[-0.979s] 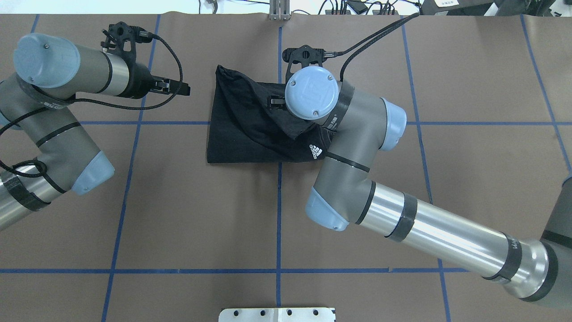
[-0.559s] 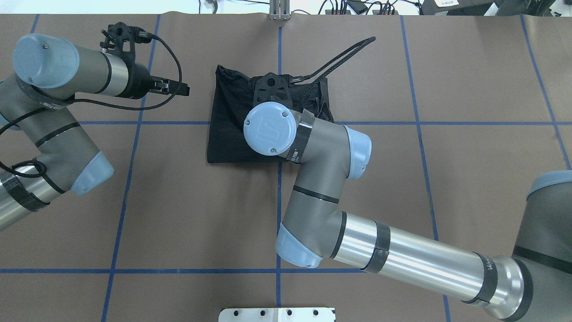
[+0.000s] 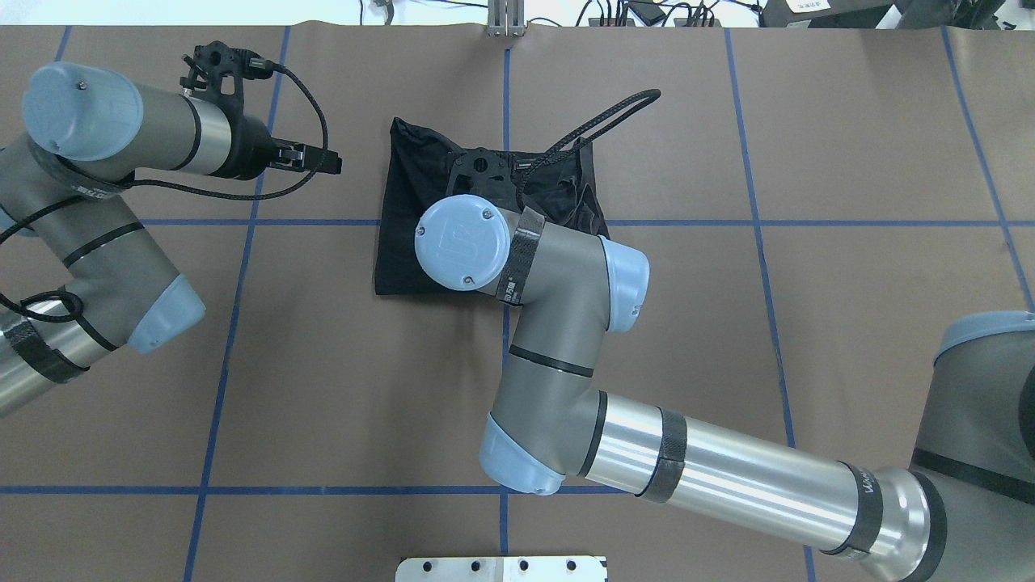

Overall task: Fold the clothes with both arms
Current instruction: 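Press the right gripper down on the folded shirt while the left withdraws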

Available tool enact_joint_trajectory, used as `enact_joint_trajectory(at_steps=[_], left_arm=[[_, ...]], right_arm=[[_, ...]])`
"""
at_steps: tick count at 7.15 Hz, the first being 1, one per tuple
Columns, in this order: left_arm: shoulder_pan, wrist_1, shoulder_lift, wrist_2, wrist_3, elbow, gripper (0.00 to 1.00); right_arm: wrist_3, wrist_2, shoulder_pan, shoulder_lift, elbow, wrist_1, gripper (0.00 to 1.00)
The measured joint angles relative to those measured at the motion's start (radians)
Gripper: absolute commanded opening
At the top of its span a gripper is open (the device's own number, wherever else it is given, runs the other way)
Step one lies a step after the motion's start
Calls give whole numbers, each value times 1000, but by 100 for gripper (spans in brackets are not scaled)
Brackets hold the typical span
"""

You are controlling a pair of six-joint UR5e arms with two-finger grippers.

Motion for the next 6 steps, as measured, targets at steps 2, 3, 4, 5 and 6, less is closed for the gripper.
enact_joint_trajectory(at_steps=[2,3,4,5,6], left_arm=[[1,0,-1,0,0,1,100],[1,0,-2,0,0,2,100],[1,0,-2,0,0,2,100],[1,0,-3,0,0,3,100],[1,0,-3,0,0,3,100]], right_arm=[[-1,-1,6,-5,-25,2,0],[-5,-2,18,-5,-44,5,0],[-11,-4,33,-5,-68,15,0],[-26,-5,54,-5,-106,51,0],[-57,-6,84,-3,-157,112,0]])
